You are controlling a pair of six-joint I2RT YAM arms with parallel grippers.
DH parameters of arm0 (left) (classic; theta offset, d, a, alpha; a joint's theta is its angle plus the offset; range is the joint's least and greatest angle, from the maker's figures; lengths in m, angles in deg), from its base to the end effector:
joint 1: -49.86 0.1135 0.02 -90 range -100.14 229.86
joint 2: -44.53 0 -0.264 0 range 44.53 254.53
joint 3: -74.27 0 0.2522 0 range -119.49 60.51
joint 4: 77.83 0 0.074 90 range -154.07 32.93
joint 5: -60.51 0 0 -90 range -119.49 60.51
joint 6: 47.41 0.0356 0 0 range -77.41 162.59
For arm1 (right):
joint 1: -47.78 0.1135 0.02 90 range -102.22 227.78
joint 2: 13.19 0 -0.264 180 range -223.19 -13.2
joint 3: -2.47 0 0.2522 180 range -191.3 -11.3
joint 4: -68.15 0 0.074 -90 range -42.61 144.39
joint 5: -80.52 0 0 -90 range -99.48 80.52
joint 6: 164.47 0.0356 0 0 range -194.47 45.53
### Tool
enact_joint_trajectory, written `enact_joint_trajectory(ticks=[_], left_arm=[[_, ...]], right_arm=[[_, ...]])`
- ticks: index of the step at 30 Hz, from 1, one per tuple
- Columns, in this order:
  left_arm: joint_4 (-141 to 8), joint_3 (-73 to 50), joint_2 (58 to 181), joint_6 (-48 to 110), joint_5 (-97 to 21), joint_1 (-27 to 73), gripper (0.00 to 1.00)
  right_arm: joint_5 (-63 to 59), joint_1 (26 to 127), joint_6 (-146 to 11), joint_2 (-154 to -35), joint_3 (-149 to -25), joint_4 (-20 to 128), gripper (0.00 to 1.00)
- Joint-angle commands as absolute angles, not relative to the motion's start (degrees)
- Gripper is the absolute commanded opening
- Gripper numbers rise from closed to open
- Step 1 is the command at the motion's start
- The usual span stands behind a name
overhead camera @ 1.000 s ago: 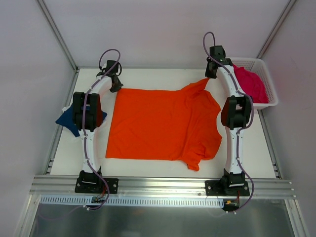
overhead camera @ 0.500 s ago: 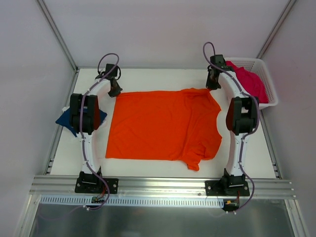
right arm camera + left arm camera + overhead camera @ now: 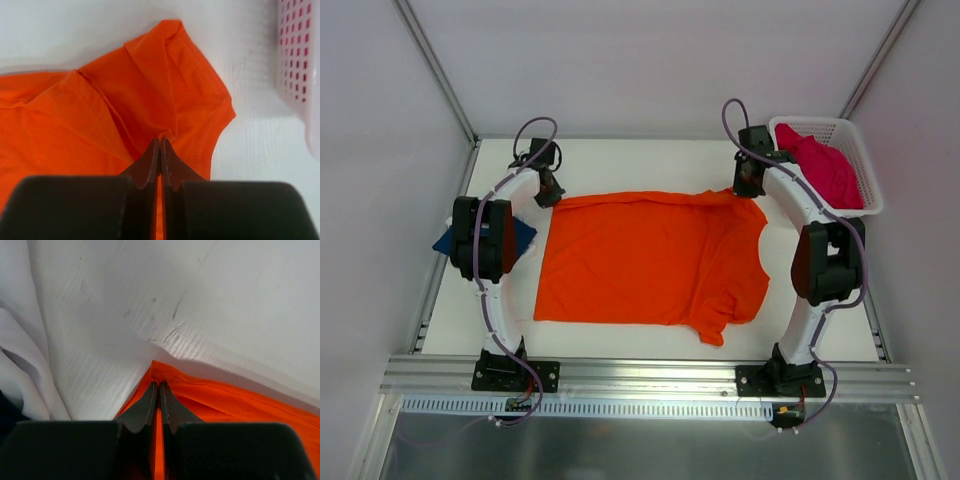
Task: Fold and stack the t-shirts
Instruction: Grap the side of the flattened tshirt furthest away from the robot with both arms
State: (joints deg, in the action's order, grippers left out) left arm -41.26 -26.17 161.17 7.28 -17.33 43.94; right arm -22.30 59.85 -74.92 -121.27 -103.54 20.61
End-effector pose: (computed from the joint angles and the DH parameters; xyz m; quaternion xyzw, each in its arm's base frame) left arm 0.4448 -0.0386 0.1925 -0.2718 0.9030 -0.0178 0.3324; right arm 0.4167 0.0810 0.2726 -0.0634 0.9313 -0.0695 0.3519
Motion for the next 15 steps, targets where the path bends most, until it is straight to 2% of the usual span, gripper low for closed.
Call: enact_joint_trajectory(ticks=[1, 15], left_arm=[[-41.21, -23.78, 156.33, 6.38, -16.93, 44.32, 0.00], [-42.79, -16.31, 147.72, 6.46, -15.87, 44.32, 0.00]], right_arm=[[-24.42, 61.31, -72.80, -116.56, -100.34, 20.99, 0.00], [-30.13, 64.83, -70.95, -104.44, -88.91, 18.80, 0.01]])
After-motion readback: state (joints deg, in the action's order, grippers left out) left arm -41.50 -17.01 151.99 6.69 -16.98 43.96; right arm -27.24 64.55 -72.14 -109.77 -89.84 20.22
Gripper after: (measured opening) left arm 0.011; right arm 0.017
